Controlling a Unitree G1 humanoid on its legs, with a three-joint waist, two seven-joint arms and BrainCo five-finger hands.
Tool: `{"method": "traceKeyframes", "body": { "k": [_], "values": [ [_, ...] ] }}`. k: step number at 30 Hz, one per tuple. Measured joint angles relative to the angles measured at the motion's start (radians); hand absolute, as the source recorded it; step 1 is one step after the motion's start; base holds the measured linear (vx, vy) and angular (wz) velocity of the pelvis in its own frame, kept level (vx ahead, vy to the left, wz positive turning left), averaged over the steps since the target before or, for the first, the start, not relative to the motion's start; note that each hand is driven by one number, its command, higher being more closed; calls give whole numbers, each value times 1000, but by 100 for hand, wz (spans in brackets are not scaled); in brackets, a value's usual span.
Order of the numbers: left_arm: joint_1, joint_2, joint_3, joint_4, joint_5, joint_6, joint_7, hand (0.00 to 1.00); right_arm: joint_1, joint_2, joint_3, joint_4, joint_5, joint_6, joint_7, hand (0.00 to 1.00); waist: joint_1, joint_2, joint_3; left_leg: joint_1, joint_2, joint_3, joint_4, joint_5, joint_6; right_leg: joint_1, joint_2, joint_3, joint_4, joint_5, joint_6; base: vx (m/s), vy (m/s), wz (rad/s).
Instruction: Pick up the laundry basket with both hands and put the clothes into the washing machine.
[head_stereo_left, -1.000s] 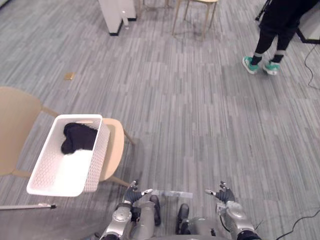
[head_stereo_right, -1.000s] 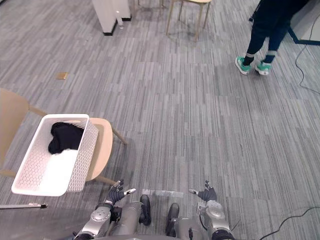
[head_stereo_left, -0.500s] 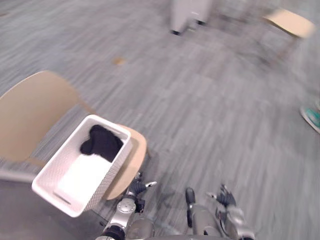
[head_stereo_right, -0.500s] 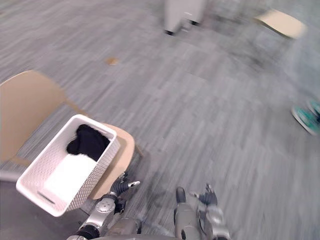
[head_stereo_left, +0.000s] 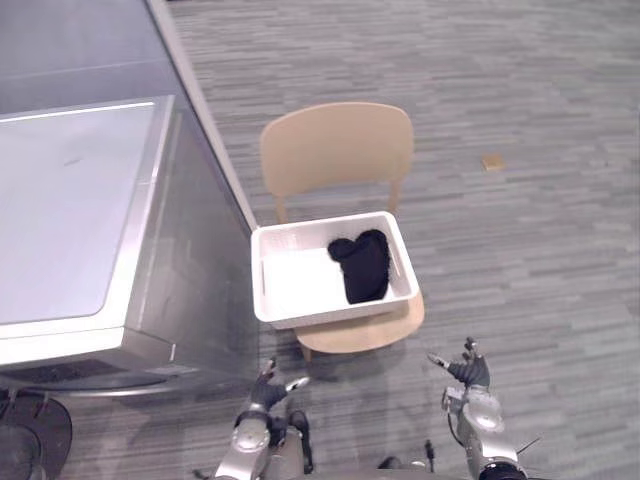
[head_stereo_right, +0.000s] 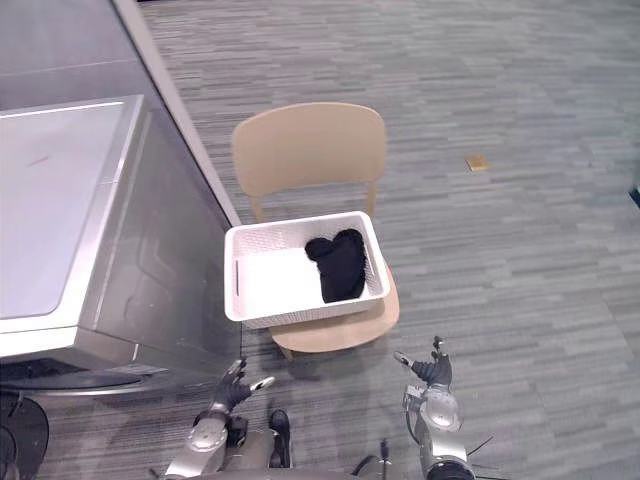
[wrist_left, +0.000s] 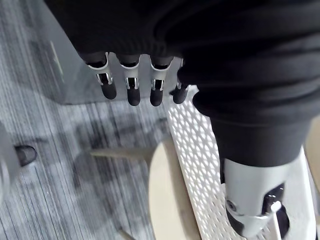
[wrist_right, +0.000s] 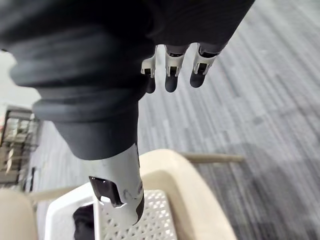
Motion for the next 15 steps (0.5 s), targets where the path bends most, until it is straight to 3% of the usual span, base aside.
{"method": "traceKeyframes", "body": {
  "k": [2,3,4,5,7,10,11,12,15],
  "values": [
    [15,19,19,32,9,-1,-1,0,-15,-41,11,-55,-78,3,-9,0,-1,-3,2,31,-23,-13,-11,-17,28,-67,-90,52,255,-4,5,33,173,41],
    [14,29,19,40,10,-2,-1,0,-13,-59,17,-82,-108,3,-9,0,-4,-12,6,53,-40,-42,-18,-35,56,-110,-130,120,386,10,-21,59,156,47],
    [12,30,18,49,10,-2,-1,0,-11,-72,22,-94,-125,3,-9,0,-7,-12,6,65,-45,-63,-23,-56,91,-150,-135,179,453,22,-43,56,89,54],
    [3,43,25,67,10,-2,-2,0,-13,-88,26,-102,-165,4,-8,0,-7,-16,7,66,-51,-90,-19,-69,121,-211,-109,320,508,-60,-15,77,62,60],
    [-1,55,28,70,10,-3,-2,0,-17,-126,30,-107,-211,5,-7,0,-10,-19,6,70,-48,-130,-20,-70,124,-249,-60,415,462,-117,16,65,4,67],
    [-2,61,47,102,10,-7,-3,0,-66,-218,60,-108,-256,11,-4,0,-21,-19,6,70,-48,-188,-25,-65,91,-280,-4,520,202,-115,49,69,-97,64],
    [-2,68,60,109,10,-8,-7,0,-97,-234,70,-112,-272,23,2,0,-32,-35,1,67,-51,-212,-15,-65,44,-275,16,552,85,-68,53,72,-207,73],
    [-5,80,63,113,21,-13,-16,0,-110,-242,72,-130,-280,23,11,0,-33,-42,6,60,-57,-235,9,-79,21,-268,17,564,41,42,56,75,-232,75],
    [-9,49,68,130,27,-23,-20,0,-186,-315,168,-133,-316,23,30,0,-27,31,14,27,7,-277,3,-75,-21,-269,72,509,25,41,27,68,-235,29]
  ]
}}
